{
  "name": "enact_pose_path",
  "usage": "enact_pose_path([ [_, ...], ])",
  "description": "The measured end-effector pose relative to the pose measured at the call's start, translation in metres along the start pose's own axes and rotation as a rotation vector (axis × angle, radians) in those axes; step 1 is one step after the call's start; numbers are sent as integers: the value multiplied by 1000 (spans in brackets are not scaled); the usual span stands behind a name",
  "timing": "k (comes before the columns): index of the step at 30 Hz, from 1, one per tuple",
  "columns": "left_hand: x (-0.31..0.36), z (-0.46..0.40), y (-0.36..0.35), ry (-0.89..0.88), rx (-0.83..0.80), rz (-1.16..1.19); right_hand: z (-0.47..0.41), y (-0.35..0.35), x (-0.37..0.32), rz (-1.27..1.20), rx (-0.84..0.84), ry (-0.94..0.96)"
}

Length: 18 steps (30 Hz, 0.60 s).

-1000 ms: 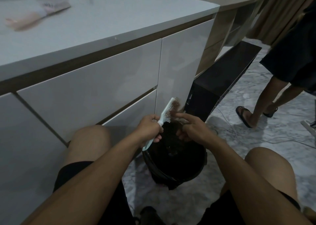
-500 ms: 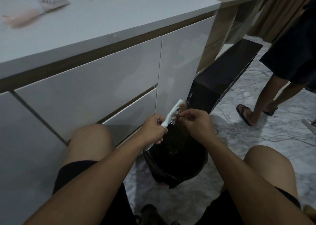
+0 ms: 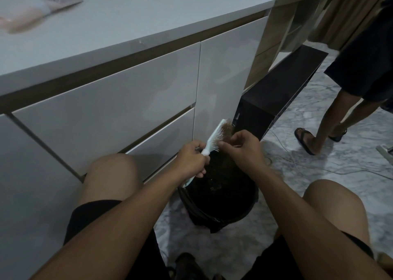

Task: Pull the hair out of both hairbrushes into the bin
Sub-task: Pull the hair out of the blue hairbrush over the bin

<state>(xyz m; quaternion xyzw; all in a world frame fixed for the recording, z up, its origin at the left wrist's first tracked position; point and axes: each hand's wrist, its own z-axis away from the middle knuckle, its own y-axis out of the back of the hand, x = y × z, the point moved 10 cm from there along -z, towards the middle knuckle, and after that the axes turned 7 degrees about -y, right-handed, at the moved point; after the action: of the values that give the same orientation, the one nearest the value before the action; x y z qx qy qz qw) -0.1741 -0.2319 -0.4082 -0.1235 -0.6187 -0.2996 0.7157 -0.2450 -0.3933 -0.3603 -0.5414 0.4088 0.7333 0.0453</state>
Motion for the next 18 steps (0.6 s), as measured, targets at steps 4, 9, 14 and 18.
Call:
enact_pose_path([
  [4,-4,-2,1,20,14,4,-5,-5,11,-43,-47,-36],
  [9,-6,-3,4,34,33,32,-3,-6,10,52,-74,-50],
  [14,-2,0,3,6,19,-3,-1,-5,10,-31,-65,-93],
  [18,2,4,-3,-14,-19,-14,1,4,9,-125,21,-89],
])
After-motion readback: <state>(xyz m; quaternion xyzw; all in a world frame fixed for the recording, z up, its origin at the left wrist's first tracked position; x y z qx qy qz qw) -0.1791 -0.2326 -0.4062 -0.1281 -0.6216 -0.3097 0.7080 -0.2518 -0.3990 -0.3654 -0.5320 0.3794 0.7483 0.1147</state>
